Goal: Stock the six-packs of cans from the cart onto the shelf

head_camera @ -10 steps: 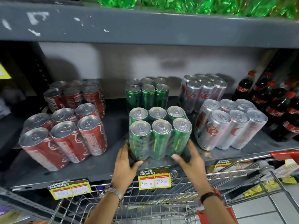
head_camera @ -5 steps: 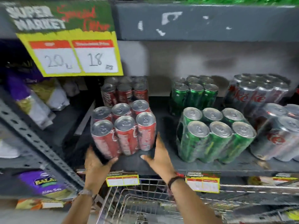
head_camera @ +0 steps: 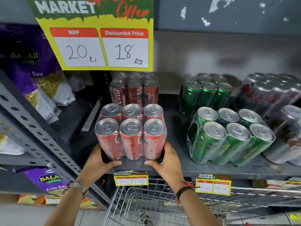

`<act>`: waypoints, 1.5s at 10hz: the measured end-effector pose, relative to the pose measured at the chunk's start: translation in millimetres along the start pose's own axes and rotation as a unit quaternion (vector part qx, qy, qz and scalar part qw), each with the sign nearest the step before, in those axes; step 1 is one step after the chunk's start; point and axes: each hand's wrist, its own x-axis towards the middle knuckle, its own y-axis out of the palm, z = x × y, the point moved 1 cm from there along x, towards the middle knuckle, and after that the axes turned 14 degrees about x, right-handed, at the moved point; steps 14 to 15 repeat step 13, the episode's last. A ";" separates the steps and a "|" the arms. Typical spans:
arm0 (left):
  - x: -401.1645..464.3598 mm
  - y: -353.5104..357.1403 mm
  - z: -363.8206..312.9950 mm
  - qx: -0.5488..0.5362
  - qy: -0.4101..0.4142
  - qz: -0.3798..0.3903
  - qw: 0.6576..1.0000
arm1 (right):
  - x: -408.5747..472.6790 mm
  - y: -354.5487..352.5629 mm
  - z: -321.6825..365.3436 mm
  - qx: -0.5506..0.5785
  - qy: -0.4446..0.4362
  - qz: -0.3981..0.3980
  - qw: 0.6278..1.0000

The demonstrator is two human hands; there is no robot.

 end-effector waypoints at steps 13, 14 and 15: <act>-55.4 6.6 -29.9 0.030 -0.009 -0.186 0.982 | -39.5 -20.8 24.4 0.097 -0.041 -0.053 0.993; -55.4 6.6 -29.9 0.030 -0.009 -0.186 0.982 | -39.5 -20.8 24.4 0.097 -0.041 -0.053 0.993; -55.4 6.6 -29.9 0.030 -0.009 -0.186 0.982 | -39.5 -20.8 24.4 0.097 -0.041 -0.053 0.993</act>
